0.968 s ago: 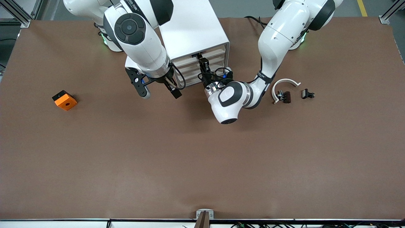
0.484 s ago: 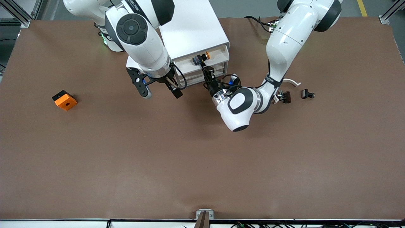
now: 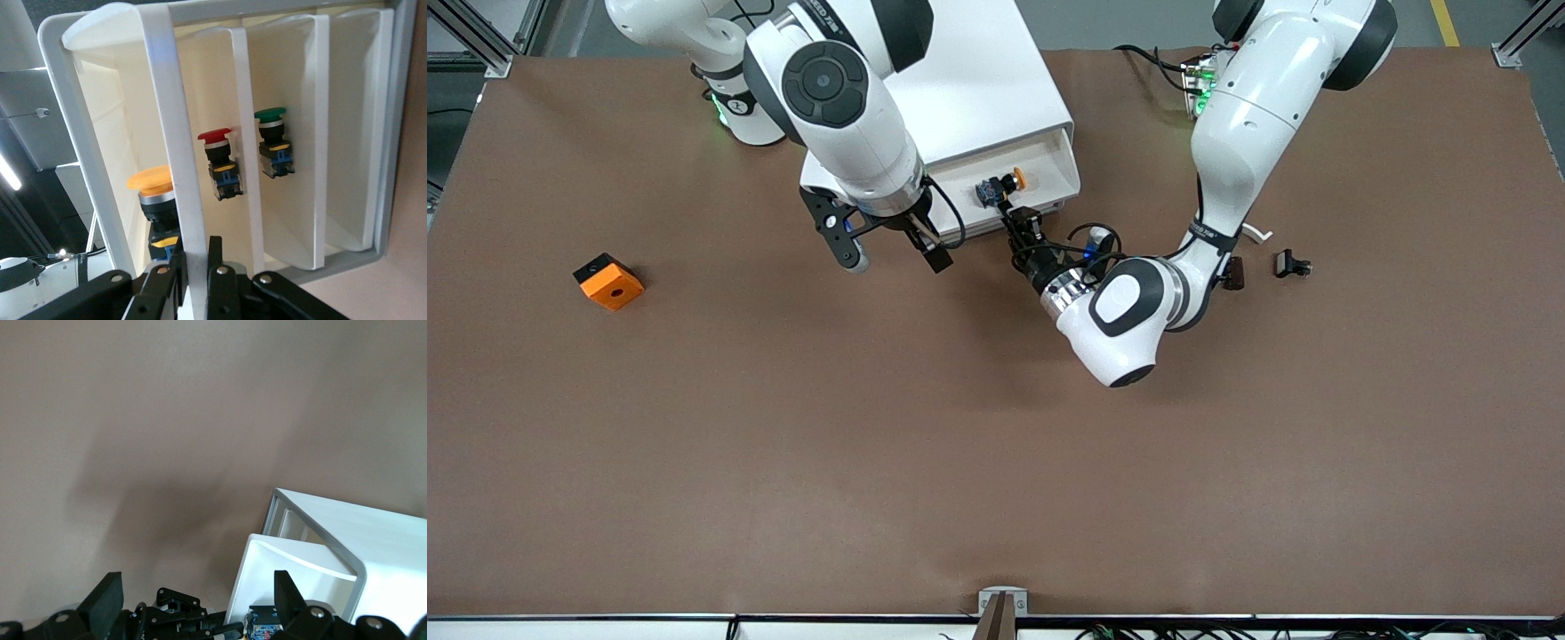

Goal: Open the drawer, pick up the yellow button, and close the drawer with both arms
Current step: 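Lower the right gripper into the drawer onto the yellow button, then grasp the yellow button with the right gripper while the left gripper releases the drawer, then lift the button out with the right gripper while the left gripper returns, then push the drawer shut with the left gripper while the right gripper holds the button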

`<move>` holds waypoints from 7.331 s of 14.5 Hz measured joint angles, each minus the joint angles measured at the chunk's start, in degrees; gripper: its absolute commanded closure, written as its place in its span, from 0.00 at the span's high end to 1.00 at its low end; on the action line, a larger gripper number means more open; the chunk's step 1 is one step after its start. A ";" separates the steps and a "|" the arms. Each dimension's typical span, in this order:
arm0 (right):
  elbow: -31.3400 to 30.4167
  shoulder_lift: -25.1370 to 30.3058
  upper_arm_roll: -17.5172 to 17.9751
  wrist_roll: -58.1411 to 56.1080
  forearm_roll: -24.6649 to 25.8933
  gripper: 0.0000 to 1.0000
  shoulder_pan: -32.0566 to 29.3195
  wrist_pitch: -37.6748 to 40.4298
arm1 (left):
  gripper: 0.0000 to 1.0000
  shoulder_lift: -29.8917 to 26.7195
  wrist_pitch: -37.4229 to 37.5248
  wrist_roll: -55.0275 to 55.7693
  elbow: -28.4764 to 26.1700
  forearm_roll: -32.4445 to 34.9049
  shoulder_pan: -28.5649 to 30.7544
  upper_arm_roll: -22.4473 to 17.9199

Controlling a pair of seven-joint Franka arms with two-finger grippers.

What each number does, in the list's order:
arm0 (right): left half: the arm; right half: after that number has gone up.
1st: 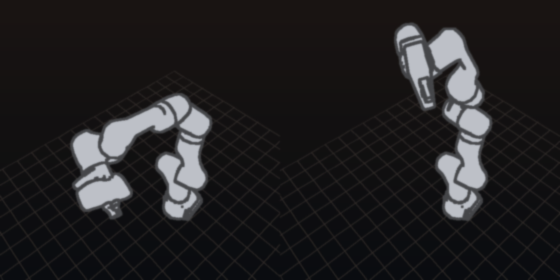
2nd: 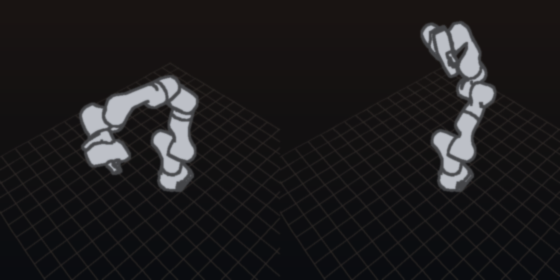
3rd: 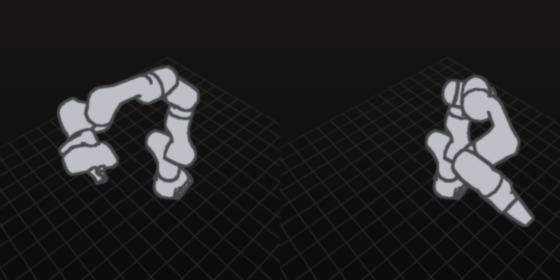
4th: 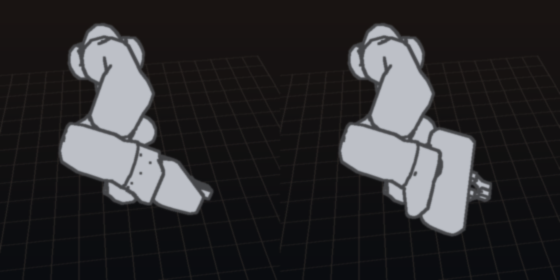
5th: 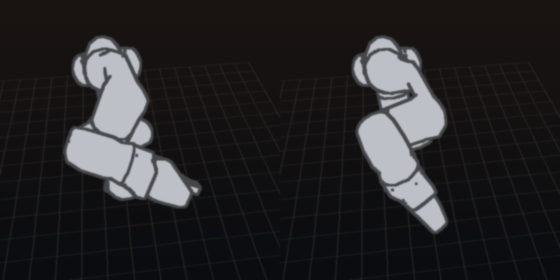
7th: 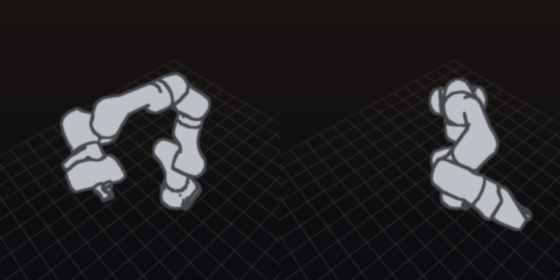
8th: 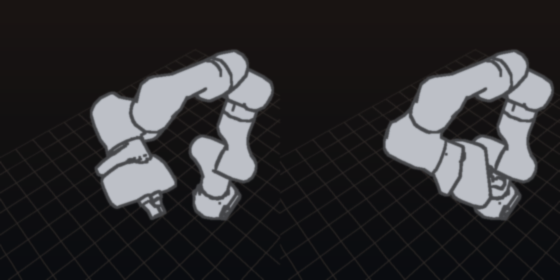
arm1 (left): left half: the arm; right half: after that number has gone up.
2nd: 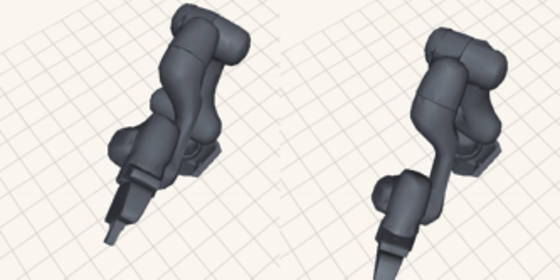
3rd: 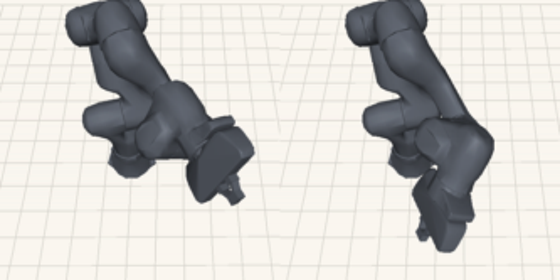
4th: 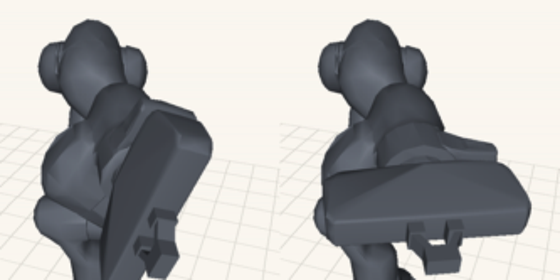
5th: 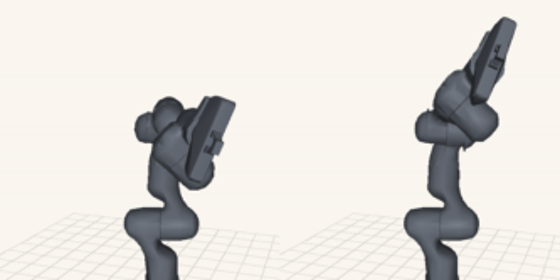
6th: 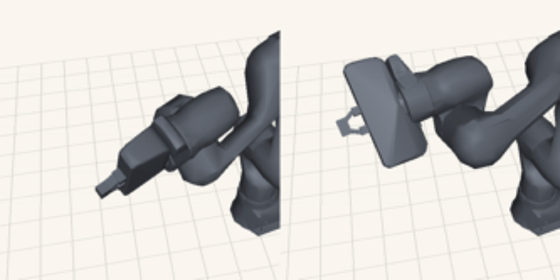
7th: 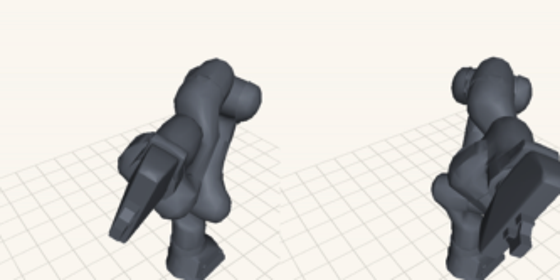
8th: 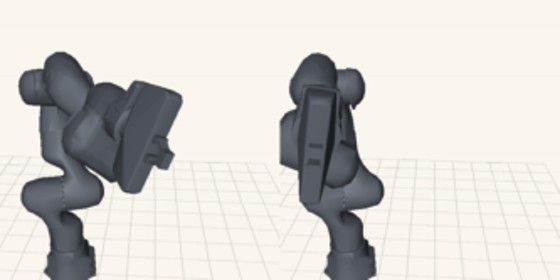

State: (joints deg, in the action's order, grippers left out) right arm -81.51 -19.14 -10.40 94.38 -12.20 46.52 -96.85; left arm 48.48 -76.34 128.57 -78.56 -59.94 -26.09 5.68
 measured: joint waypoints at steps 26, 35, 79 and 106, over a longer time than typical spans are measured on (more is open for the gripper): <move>-1.72 -6.54 0.07 17.82 5.79 1.00 13.69 -5.32 | 1.00 -2.07 -0.61 -27.30 9.52 17.43 16.29 -2.32; -2.39 -7.86 0.07 19.91 5.84 0.48 14.95 -6.65 | 1.00 -10.94 -0.39 -41.54 10.06 35.40 16.02 -4.55; -39.11 8.78 -1.92 -97.05 15.98 0.32 -40.63 -34.98 | 1.00 -27.86 -35.13 -78.69 -15.17 57.06 2.85 11.06; -37.06 -9.65 -1.15 -100.68 14.96 0.95 -46.10 -46.56 | 1.00 -23.52 -41.64 -70.74 -23.33 51.41 -2.19 24.39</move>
State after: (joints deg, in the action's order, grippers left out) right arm -118.57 -28.80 -11.55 -6.31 2.75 0.42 -143.41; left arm 24.95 -117.99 57.83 -101.89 -8.53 -28.29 30.07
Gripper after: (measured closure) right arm 0.577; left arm 0.000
